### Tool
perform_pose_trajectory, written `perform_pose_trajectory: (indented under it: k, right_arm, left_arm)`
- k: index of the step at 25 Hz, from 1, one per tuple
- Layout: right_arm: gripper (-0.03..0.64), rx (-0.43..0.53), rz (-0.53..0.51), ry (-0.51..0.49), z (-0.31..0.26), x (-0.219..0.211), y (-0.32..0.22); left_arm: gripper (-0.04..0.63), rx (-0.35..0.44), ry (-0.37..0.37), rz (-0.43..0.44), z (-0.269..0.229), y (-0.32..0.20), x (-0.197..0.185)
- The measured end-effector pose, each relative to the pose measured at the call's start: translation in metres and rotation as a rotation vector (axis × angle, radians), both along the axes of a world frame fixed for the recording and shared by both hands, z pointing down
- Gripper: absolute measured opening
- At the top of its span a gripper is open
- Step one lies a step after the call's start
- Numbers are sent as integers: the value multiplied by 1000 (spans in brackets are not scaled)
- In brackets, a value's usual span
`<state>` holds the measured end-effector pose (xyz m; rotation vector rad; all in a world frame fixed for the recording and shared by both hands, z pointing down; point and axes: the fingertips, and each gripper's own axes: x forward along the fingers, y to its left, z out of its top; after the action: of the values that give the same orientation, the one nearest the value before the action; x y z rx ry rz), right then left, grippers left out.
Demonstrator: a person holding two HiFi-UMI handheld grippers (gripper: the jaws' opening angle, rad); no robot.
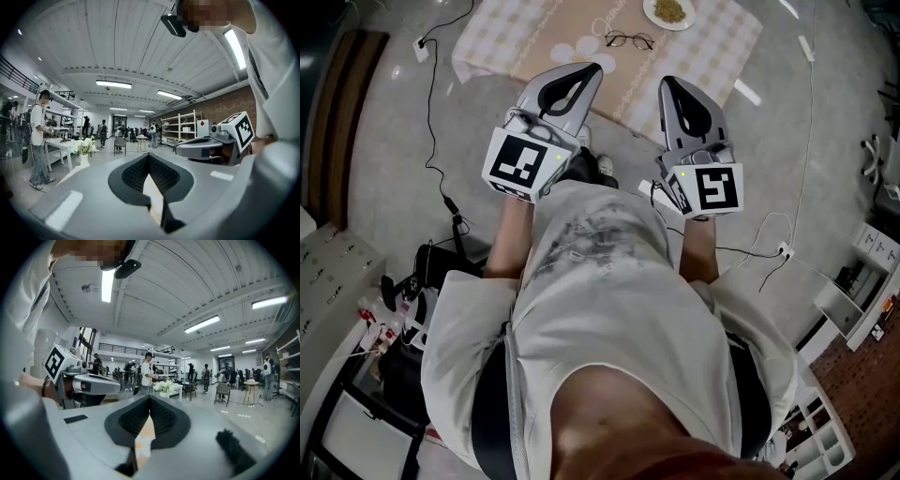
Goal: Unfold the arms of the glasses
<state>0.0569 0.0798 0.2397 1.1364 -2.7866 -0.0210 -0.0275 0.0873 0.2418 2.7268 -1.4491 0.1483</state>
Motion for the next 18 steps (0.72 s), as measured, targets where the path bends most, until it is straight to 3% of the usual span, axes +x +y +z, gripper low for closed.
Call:
perform_pose_trajectory:
  k: [18]
  right_arm:
    - [17, -35, 138, 44, 16, -38, -63]
  left_arm:
    - [9, -33, 22, 147, 13, -76, -37]
